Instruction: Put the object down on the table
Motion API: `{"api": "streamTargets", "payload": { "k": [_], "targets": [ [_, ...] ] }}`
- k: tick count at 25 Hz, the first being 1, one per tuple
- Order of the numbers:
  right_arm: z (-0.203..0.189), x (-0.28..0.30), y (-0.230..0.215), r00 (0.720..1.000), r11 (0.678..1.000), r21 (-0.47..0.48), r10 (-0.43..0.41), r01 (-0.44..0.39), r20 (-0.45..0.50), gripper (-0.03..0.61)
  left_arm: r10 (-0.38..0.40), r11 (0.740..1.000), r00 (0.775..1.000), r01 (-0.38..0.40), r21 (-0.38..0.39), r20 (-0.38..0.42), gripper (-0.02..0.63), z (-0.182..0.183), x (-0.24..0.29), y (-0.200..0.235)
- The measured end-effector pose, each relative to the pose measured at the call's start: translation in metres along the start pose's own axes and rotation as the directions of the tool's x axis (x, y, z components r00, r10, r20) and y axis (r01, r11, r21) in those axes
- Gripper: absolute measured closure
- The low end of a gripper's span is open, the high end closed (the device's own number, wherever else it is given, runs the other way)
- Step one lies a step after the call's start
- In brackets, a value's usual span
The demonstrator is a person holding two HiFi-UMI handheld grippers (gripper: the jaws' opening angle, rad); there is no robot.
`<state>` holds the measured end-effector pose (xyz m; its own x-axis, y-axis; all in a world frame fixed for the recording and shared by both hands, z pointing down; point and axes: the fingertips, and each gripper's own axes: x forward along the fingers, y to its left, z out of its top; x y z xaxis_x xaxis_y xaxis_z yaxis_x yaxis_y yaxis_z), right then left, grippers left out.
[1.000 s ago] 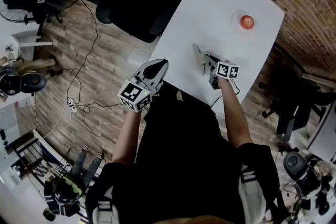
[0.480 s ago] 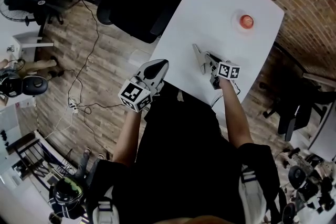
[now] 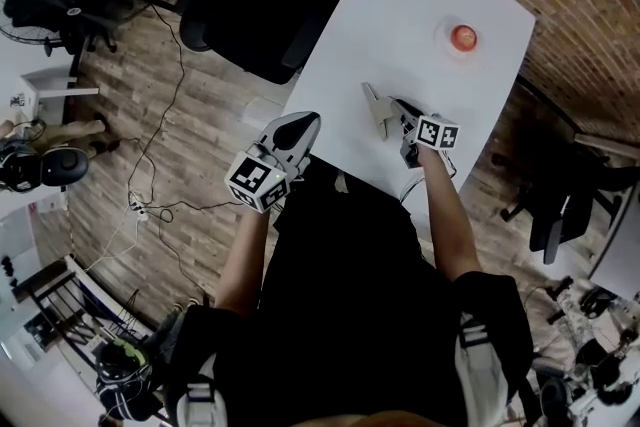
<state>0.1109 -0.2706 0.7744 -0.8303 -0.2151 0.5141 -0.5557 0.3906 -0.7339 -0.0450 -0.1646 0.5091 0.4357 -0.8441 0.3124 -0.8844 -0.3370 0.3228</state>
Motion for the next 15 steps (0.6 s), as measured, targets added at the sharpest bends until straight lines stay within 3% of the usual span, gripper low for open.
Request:
{"api": "streamTargets", "payload": {
  "k": [15],
  "targets": [
    [0.01,-0.029,0.0,0.998,0.996,-0.075,-0.042,0.045,0.036,0.532,-0.044,0.999,0.999,0.044,-0.016,0.002,0.592,-0.005,0.01,-0.004]
  ]
}}
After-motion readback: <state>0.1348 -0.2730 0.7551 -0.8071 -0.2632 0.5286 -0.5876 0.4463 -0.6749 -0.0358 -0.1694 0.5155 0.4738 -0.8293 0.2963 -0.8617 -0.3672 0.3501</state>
